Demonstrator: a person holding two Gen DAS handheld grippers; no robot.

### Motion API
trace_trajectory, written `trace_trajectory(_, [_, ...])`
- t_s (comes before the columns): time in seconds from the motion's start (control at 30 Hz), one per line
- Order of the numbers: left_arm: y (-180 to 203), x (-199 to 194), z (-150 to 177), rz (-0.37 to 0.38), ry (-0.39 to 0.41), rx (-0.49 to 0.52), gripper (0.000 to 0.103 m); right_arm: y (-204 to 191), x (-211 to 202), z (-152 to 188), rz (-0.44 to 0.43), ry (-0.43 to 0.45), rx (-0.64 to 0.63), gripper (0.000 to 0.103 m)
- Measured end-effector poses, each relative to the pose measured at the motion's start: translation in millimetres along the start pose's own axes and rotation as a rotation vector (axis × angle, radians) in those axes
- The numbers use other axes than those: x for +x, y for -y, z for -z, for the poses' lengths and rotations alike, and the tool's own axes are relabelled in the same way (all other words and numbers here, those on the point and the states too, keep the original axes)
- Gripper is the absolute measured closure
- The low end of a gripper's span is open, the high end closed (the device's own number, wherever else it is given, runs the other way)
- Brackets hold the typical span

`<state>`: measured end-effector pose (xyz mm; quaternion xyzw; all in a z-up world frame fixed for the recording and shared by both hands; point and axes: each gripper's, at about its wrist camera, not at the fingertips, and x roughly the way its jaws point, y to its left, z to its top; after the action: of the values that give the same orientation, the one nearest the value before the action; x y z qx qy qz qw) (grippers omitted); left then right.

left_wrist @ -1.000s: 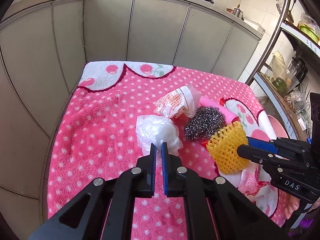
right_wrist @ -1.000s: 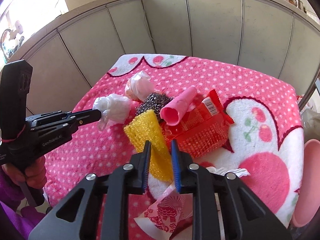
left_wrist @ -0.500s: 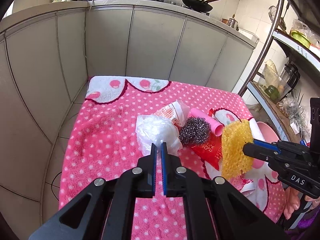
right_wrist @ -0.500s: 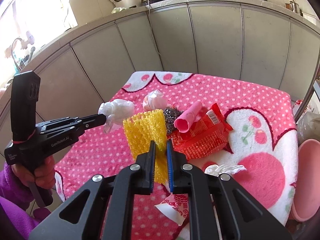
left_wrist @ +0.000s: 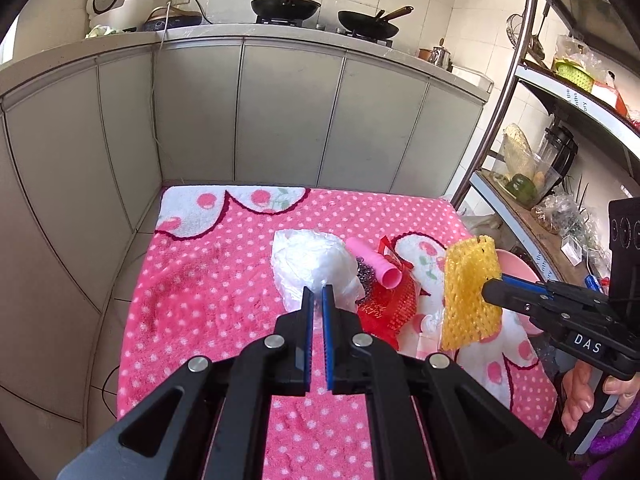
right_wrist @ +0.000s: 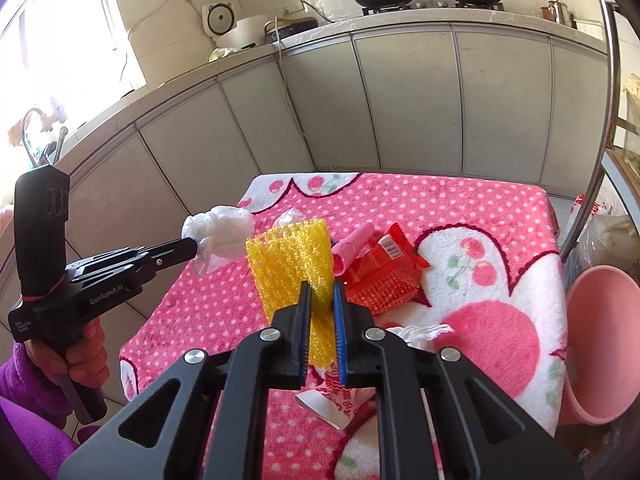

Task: Collect trash
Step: 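Carry the white bag and yellow net over the pink bucket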

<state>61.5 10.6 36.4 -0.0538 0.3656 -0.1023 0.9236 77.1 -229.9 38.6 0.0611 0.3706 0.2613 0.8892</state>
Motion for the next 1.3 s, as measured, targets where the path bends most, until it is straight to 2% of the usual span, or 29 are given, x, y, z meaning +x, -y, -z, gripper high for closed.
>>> trace_trajectory(0.4, [45,8,-13,0.05,0.009,0.082,0.099,29,-25,5,0.055,0.056,0.063,0.092])
trace_trajectory(0.8, [118,38,-28,0.127,0.004,0.217,0.099,74,-48,17,0.133,0.087,0.158,0.092])
trace_trajectory(1.1, [187,65,-35,0.216,-0.014,0.325,0.099,125,-71,30,0.245,0.113,0.257,0.092])
trace_trajectory(1.3, [230,84,-38,0.311,-0.051,0.352,0.099,165,-92,41,0.366,0.135,0.321,0.092])
